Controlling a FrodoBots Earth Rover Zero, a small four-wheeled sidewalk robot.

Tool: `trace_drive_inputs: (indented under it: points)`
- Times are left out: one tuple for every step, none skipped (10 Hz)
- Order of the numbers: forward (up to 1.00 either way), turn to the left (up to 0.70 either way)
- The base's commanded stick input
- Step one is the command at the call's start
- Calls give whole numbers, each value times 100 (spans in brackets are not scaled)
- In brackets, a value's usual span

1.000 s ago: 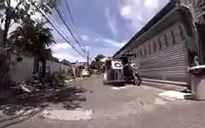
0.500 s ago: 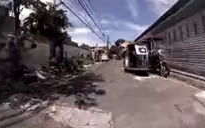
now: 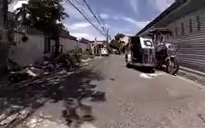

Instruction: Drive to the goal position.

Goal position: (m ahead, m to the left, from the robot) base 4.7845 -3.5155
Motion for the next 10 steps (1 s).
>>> trace_drive_inputs:
  points:
    - [85,0]
    - [85,0]
    - [85,0]
    - [85,0]
    - [85,0]
    - [85,0]
    - [85,0]
    - [85,0]
    - [85,0]
    - [85,0]
